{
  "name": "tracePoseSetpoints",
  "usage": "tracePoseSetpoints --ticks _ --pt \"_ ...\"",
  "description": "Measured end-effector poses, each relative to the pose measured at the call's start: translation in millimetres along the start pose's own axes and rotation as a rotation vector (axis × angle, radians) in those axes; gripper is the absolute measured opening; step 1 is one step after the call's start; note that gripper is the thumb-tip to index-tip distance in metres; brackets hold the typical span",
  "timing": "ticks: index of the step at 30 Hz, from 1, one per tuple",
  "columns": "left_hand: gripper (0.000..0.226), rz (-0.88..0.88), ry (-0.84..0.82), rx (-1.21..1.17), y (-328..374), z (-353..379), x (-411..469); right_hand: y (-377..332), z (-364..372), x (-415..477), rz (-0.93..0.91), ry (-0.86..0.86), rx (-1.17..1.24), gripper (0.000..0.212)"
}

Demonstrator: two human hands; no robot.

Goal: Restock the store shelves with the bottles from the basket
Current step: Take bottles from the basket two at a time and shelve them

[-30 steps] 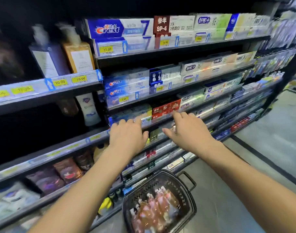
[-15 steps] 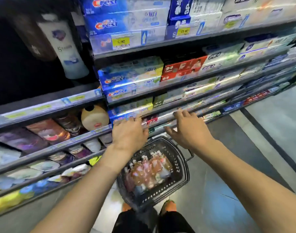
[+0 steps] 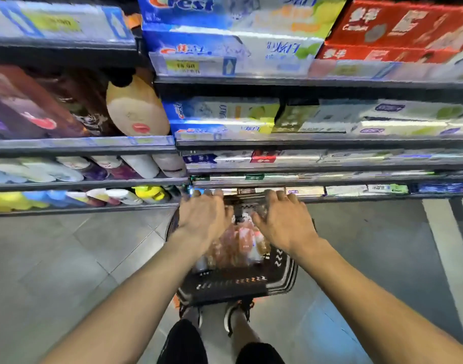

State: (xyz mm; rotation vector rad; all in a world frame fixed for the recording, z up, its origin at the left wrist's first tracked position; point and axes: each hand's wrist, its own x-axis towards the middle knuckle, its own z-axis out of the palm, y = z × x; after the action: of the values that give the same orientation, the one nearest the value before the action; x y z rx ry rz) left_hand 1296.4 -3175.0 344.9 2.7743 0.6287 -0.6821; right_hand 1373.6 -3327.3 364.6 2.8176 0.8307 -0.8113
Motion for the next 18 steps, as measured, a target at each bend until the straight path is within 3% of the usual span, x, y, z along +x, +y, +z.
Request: tracePoseSetpoints --ticks 7,12,18 --pt "0.051 -0.054 -0.049 0.016 -6 116 52 11 99 72 -0.075 -0.074 -0.081 0.065" --pt "0.058 -0.118 -0.172 0.039 -26 202 90 4 187 118 -0.095 -0.139 -0.128 0.068" --pt "0.054 -0.237 -0.258 -0.02 -45 298 136 -7 282 169 -0.107 -0.177 -0.111 0.063"
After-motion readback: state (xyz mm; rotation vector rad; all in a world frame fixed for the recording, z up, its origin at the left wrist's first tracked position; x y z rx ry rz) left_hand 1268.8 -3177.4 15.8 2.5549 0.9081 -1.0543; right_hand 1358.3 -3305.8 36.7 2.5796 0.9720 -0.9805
